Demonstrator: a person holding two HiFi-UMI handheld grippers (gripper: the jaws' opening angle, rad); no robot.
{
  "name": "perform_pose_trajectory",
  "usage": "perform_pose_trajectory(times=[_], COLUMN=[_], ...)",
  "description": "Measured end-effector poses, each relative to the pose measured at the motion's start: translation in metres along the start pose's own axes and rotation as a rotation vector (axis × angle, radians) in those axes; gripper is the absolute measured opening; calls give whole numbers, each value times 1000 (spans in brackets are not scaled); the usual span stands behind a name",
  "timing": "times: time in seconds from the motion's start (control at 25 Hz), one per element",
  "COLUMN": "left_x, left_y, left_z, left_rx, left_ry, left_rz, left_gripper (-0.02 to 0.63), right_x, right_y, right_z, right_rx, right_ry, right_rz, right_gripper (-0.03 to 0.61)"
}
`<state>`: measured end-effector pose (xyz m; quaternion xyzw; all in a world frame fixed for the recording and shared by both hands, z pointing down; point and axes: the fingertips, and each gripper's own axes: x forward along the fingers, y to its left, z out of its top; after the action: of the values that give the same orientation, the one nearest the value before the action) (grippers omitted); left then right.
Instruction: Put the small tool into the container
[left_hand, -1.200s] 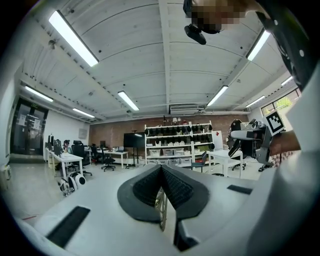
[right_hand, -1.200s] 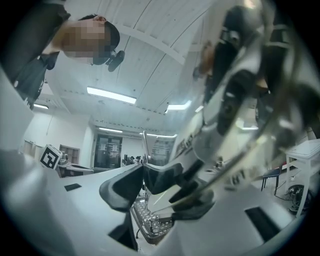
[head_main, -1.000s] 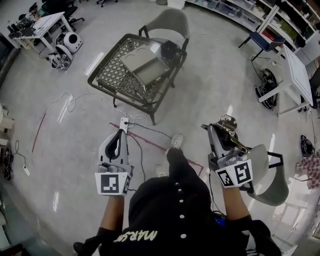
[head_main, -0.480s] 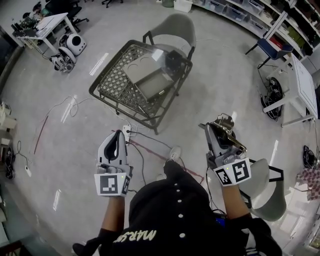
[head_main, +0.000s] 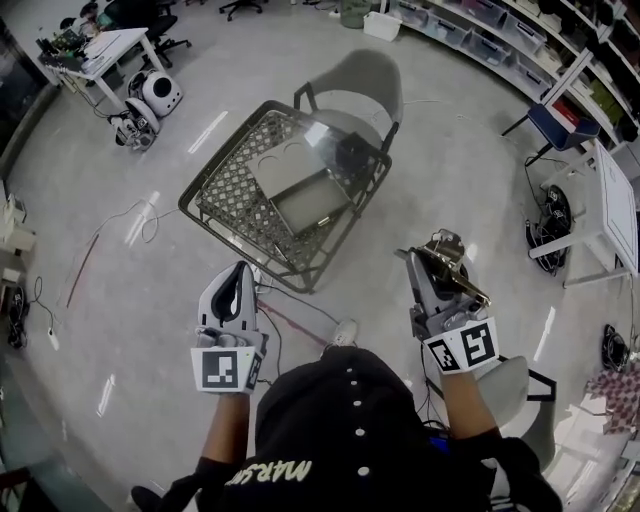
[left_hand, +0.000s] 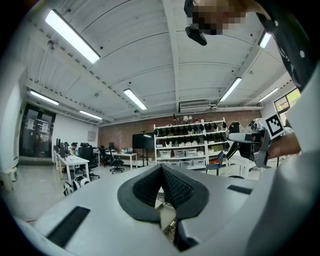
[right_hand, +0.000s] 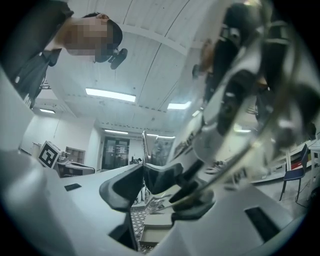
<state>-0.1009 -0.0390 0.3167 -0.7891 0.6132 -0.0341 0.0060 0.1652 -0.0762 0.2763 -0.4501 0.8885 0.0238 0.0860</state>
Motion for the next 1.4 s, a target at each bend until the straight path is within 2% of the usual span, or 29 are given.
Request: perform_pose_trajectory(times=[0.32,0.48,0.64,0.84,1.04,1.28,1.4], left_x=[41,50,54,61,85,117,126], left_y=[-6,-6,3,22,41,63,77], left_z=[2,-2,-10,-21,-20,-25,-25], left_rx=[1,18,22,-5,-10,-13,-45], left_ry=[14,40,63,80,60,58,70], left_rz=[51,58,79,100,71,13,0], left_gripper=[20,20,20,20,20,20,20], right_x=[39,57,75,98,131,177,198], right_y=[-35,-45,-46,-33,-26,-21,-14], right_z=[-18,-42,-77,-86,-104,-165,-201], right_rx=[22,35,39,29,-27,-75,-115], right_ry=[15,52,114,123,147,263,335], right_rz=[70,101,134,159,182,203,215], right_gripper=[198,198,198,198,198,198,198])
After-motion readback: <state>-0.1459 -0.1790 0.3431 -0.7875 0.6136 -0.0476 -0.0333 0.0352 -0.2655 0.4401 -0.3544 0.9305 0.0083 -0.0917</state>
